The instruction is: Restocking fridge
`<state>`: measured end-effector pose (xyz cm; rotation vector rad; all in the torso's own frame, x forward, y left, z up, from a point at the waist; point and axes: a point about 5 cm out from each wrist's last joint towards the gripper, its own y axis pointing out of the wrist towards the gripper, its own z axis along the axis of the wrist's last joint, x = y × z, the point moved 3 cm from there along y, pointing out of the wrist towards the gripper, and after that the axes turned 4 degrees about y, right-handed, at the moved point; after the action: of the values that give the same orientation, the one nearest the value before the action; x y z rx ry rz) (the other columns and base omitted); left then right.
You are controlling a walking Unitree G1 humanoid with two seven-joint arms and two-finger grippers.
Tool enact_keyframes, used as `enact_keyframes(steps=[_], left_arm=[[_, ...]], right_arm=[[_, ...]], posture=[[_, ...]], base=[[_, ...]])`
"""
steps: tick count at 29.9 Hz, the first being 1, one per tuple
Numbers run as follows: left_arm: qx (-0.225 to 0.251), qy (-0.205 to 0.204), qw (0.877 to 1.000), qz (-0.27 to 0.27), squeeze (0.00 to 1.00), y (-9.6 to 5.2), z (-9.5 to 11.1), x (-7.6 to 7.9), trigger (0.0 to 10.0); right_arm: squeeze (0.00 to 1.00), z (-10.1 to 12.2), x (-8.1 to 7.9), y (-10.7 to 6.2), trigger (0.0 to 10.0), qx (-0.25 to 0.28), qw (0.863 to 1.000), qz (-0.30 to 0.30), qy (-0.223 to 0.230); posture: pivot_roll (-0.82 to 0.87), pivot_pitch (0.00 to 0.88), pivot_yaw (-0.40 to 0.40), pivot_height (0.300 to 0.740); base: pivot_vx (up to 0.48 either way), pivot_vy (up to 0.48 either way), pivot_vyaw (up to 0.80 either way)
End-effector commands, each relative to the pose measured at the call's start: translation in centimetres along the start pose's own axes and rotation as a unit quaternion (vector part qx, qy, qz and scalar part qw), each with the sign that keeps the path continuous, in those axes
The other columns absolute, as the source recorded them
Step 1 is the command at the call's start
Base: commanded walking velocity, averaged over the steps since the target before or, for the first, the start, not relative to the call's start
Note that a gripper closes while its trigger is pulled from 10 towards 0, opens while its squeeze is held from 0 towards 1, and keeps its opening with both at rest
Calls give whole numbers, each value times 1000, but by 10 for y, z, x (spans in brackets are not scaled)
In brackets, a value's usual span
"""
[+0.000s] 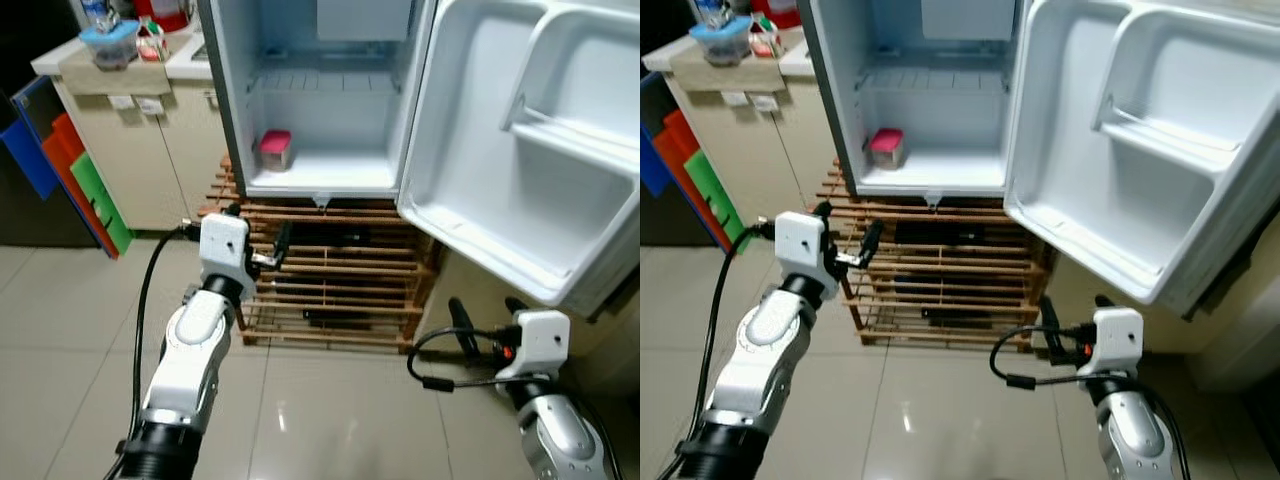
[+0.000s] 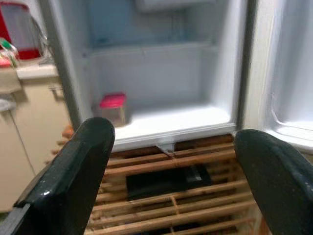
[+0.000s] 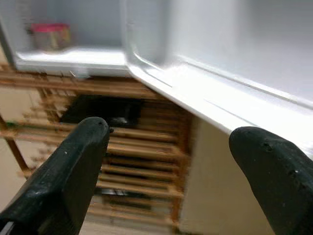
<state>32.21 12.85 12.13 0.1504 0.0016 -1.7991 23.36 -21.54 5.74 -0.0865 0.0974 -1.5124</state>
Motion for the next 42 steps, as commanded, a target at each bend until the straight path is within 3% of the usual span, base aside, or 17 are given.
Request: enact_keyframes(steps=[1, 3, 5, 11, 15, 19, 21, 24, 25, 27, 28, 29, 31, 34, 38, 42], left_arm=[[11, -2, 1000, -10, 0, 2, 5, 3, 10000], [12, -4, 1000, -7, 0, 1, 5, 1, 10000], [12, -6, 1000, -6, 0, 1, 5, 1, 10000], [6, -3, 1000, 5, 0, 3, 3, -2, 10000], [-24, -7, 999, 20, 0, 5, -10, -8, 10000], [-105, -14, 994, 32, 0, 9, -46, -15, 10000], [-139, -2, 990, 29, 0, 9, -60, -15, 10000], [-168, 13, 985, 22, 0, 8, -71, -13, 10000], [-173, 6, 985, 19, 0, 9, -72, -11, 10000], [-175, 2, 984, 18, 0, 9, -73, -10, 10000], [-229, 11, 973, 4, 0, 2, -93, -6, 10000], [-229, 11, 973, 4, 0, 2, -93, -6, 10000], [-286, 12, 958, 5, 0, -9, -115, -6, 10000], [-321, 2, 947, 20, 0, -19, -130, -9, 10000], [-318, 7, 948, 15, 0, -18, -130, -7, 10000], [-320, 22, 947, -5, 0, -17, -131, -2, 10000]], right_arm=[[0, -9, 7, -5, 10000, -10, 1000, -8, -7], [0, -27, 10, -9, 10000, -29, 1000, -12, -3], [0, -31, 9, -11, 10000, -33, 999, -12, -2], [0, -71, 12, -27, 10000, -94, 995, -5, -35], [0, -99, 28, -38, 10000, -151, 987, -29, -55], [0, -109, 68, -36, 10000, -202, 967, -127, -92], [0, -107, 80, -32, 10000, -209, 959, -159, -105], [0, -82, 116, -13, 10000, -194, 943, -233, -134], [0, -56, 130, 3, 10000, -159, 941, -258, -151], [0, -47, 133, 9, 10000, -145, 940, -264, -160], [0, -21, 142, 23, 10000, -104, 937, -290, -167], [0, -21, 142, 23, 10000, -104, 937, -290, -167], [0, 9, 150, 38, 10000, -58, 932, -312, -178], [0, 42, 155, 56, 10000, -15, 926, -326, -188], [0, 64, 154, 70, 10000, 15, 928, -327, -179], [0, 88, 137, 89, 10000, 61, 940, -294, -159]], posture=[[-163, 0, 40, 740], [-160, 0, 40, 740], [-160, 0, 40, 740], [-159, 0, 40, 740], [-159, 0, 40, 740], [-164, 0, 46, 740], [-166, 0, 52, 740], [-166, 0, 52, 740], [-171, 0, 59, 740], [-171, 0, 59, 740], [-173, 0, 61, 740], [-173, 0, 61, 740], [-172, 0, 59, 740], [-173, 0, 57, 740], [-167, 0, 48, 740], [-166, 0, 46, 740]], base=[[0, -454, 0], [0, -454, 0], [0, -454, 0], [0, -359, 0], [0, 0, 0], [0, 0, 0], [0, 0, 0], [0, 0, 0], [0, 0, 0], [0, 0, 0], [0, 0, 0], [0, 0, 0], [0, 0, 0], [0, 0, 0], [0, 0, 0], [0, 0, 0]])
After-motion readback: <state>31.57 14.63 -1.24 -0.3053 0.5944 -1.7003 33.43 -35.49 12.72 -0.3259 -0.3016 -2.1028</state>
